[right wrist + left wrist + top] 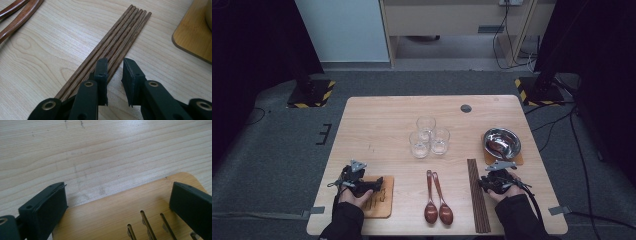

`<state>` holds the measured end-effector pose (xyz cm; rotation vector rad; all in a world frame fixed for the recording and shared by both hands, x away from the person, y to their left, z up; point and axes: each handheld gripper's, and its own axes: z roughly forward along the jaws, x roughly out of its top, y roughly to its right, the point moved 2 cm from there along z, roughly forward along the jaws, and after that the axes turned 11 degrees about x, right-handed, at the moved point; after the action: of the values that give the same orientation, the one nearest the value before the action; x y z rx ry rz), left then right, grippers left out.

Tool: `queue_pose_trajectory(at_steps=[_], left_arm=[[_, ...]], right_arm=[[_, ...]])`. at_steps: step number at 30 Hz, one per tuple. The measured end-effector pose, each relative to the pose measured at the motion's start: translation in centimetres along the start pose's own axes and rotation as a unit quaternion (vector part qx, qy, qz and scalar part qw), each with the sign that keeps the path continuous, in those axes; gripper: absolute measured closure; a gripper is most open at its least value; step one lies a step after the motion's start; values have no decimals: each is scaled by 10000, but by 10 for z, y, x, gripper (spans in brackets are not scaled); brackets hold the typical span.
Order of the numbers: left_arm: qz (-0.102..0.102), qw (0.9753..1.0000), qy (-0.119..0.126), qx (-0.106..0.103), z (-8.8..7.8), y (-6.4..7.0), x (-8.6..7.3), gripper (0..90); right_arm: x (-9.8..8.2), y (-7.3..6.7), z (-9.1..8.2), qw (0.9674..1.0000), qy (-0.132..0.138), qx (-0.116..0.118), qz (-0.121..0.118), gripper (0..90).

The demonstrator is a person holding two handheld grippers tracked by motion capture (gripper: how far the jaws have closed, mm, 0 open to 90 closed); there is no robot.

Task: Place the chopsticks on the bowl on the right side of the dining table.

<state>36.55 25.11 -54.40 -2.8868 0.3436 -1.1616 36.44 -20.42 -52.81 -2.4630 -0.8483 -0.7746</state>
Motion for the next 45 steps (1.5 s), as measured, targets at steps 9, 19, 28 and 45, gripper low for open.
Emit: queue_pose_trajectory(at_steps=[9,19,28,45], left_arm=[[-4,10000,2,0,0,0,0,1],[-5,10000,0,0,0,0,0,1],[-4,10000,0,-1,0,0,0,1],[-2,10000,-1,-2,0,0,0,1]], right_arm=[[0,0,3,9999,-99,-59,-11,756],[-1,4,0,9996,-184,-201,35,800],[-2,8,-4,9990,-204,-378,131,824],[-4,15,-10,9977,-263,-508,362,847]])
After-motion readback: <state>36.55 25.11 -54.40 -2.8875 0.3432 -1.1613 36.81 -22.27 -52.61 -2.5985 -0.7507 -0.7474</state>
